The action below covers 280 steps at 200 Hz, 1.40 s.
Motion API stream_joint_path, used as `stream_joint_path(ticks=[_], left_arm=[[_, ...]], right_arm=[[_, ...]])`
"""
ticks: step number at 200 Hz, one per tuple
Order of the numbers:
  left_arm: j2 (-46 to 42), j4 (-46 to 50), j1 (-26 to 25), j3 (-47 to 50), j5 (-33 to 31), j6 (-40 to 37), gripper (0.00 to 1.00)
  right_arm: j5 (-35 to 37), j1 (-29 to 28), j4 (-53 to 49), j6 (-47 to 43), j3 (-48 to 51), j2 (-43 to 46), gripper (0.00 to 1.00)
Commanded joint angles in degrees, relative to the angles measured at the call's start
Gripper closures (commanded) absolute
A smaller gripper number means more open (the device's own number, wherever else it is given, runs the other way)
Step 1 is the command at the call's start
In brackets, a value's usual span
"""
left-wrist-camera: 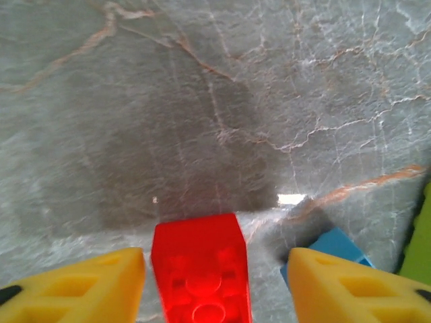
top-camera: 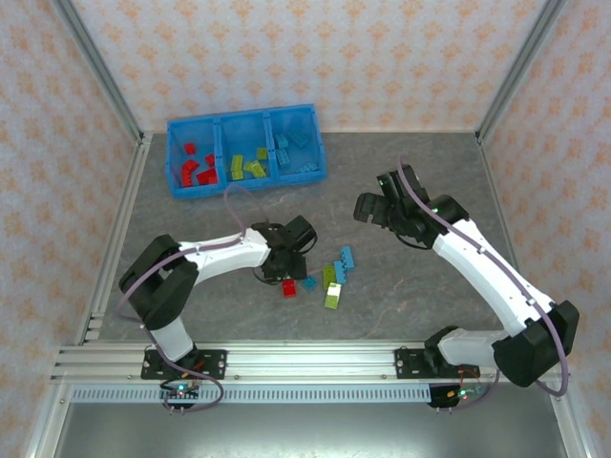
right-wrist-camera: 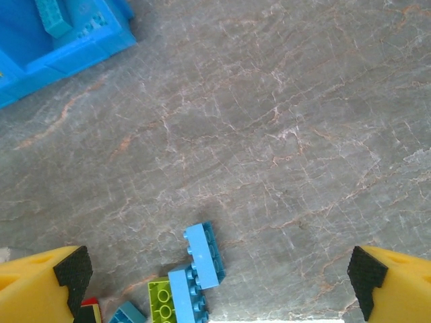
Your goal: Sort the legos into containers by color
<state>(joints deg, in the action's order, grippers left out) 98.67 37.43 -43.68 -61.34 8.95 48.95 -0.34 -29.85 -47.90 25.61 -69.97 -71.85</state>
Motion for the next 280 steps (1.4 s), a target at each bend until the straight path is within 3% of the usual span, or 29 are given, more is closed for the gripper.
stream_joint_path(ticks=[1,48,88,109,143,173,202,242,280], left_arm=[[1.13,-0.6,-0.09,-1.03,-0.49,-0.45,0.5],[0.09,-1.22,2.09,2.32,1.06,-0.68,0.74],[-7.93,5.07,6.21,-2.34,-6.05,-7.88,0.8],[-12.44,8.62,12.35,-7.33,-12.78,-13.33,0.8],[-14.29,4.51,27.39,-14.51,-19.41,-20.19,0.8],[-5.92,-0.14,35.86,-24.41,-26.17,-24.18,0.79],[7.68,-0.7,41.35,-37.67,-25.02,-27.23,0.78],[26.04,7.07,46.69,-58.52,-19.52,-27.07,0.77],[31.01,10.49,48.62,-68.0,-16.85,-28.55,0.44]], right_arm=[[1.92,0.05,-2.11,-0.26,0.16,-0.3,0.0],[-1.39,0.05,-2.16,1.19,0.89,-0.13,0.0],[-20.22,-0.03,3.12,-1.93,2.27,-0.06,0.05],[-24.59,-0.77,4.02,-1.56,2.45,-0.98,0.06],[-23.89,-0.95,9.05,2.43,4.96,-0.63,0.05],[-22.14,-0.94,9.44,3.99,5.52,-1.55,0.06],[-21.3,-1.0,9.4,5.66,5.93,-0.88,0.06],[-19.58,-1.16,9.23,7.17,7.58,2.76,0.06],[-18.39,-1.23,7.91,7.71,7.63,5.34,0.05]])
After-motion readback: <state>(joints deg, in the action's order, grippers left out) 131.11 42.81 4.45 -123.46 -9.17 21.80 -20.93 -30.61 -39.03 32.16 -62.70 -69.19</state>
